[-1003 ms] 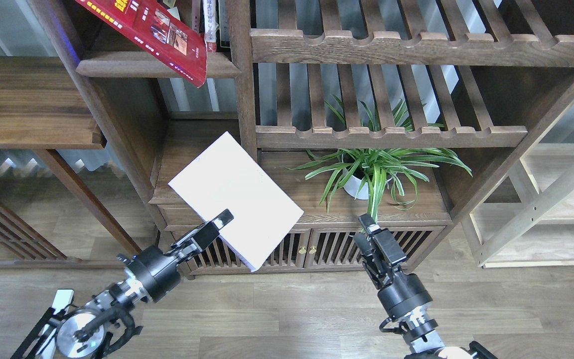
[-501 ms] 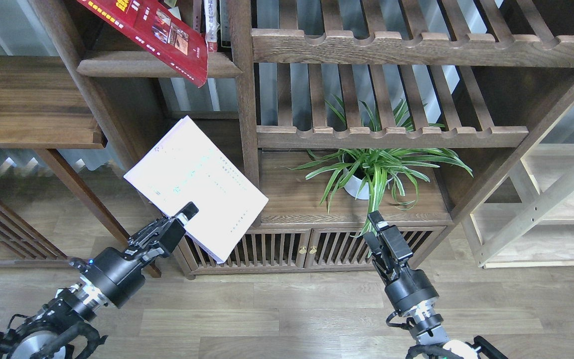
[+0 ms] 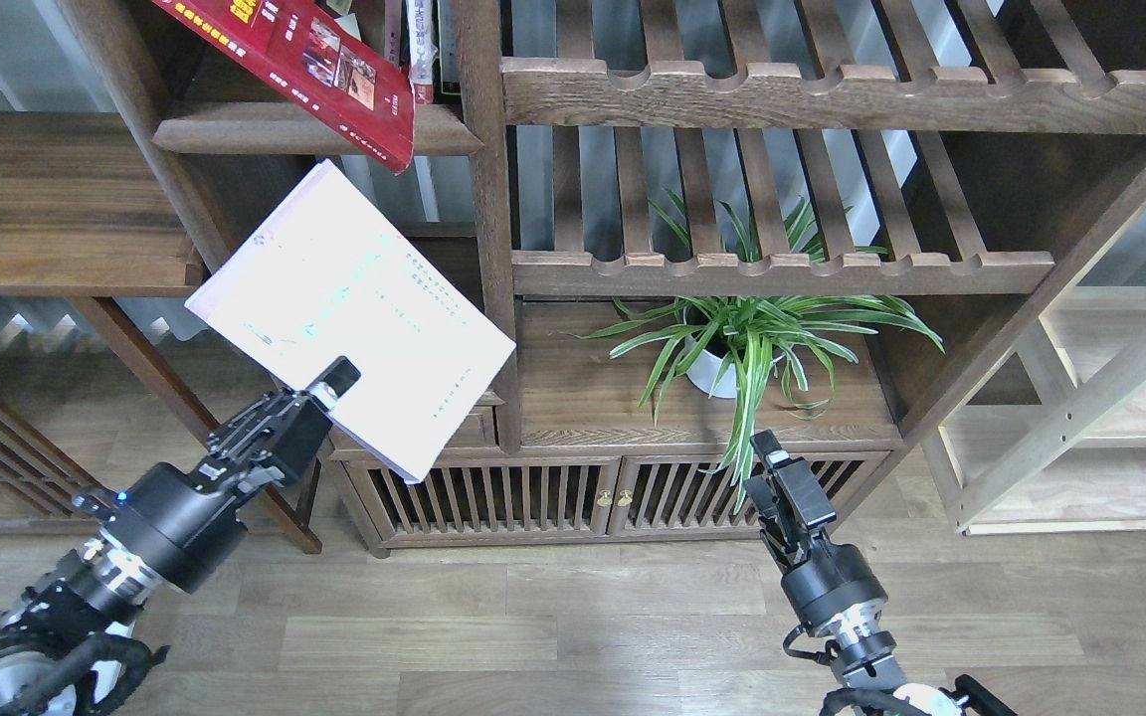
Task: Organize books on shelf
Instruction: 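Raise the white book with the left gripper toward the top shelf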
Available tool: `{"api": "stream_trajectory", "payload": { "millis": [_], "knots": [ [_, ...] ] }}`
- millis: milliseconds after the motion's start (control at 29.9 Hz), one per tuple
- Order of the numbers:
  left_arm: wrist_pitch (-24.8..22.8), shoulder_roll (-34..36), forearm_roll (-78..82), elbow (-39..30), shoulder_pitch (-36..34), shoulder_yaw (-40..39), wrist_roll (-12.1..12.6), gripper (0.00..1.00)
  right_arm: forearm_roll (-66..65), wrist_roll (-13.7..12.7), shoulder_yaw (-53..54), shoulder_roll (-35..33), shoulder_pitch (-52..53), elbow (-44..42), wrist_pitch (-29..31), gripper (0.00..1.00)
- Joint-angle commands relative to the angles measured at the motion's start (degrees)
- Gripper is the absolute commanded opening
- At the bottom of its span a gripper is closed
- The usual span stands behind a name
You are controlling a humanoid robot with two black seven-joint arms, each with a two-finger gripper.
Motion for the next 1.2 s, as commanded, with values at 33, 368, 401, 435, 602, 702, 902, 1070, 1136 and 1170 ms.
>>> {"api": "stream_trajectory", "payload": {
  "millis": [33,368,401,435,602,702,902,1070,1136,1170],
  "knots": [
    [0.0,0.0,-0.3,0.0,-2.1,-1.9,0.4,0.01,0.0,0.0,-0.1,0.2,0.5,-0.9,0.0,1.0],
    [0.0,0.0,-2.6,0.1,-10.2,-4.0,2.4,0.0,0.1,0.0,0.0,0.5,1.3,-2.6,0.0,1.0],
    [0.0,0.0,-2.9,0.1,-10.5,-4.4,2.4,0.0,0.1,0.0,0.0,0.5,1.3,-2.6,0.0,1.0],
    [0.0,0.0,-3.3,0.1,-10.8,-4.9,2.4,0.01,0.1,0.1,0.1,0.5,1.3,-2.6,0.0,1.0],
    [0.0,0.0,-4.6,0.8,-13.9,-7.2,2.4,0.01,0.2,0.2,0.1,0.4,1.3,-2.6,0.0,1.0],
    [0.0,0.0,-4.8,1.6,-15.2,-9.2,2.4,0.01,0.2,0.2,0.2,0.3,1.3,-2.6,0.0,1.0],
    [0.0,0.0,-6.8,1.4,-13.4,-5.0,2.4,0.01,0.2,0.1,0.7,0.3,1.3,-2.6,0.0,1.0],
    [0.0,0.0,-6.9,0.7,-10.1,-2.4,2.4,0.01,0.2,0.2,0.7,0.2,1.3,-2.6,0.0,1.0],
    [0.0,0.0,-6.9,0.6,-8.9,-2.8,2.4,0.01,0.2,0.2,0.8,0.2,1.3,-2.6,0.0,1.0],
    [0.0,0.0,-7.0,0.6,-8.5,-3.0,2.4,0.01,0.2,0.2,0.8,0.2,1.2,-2.6,0.0,1.0]
  ]
}}
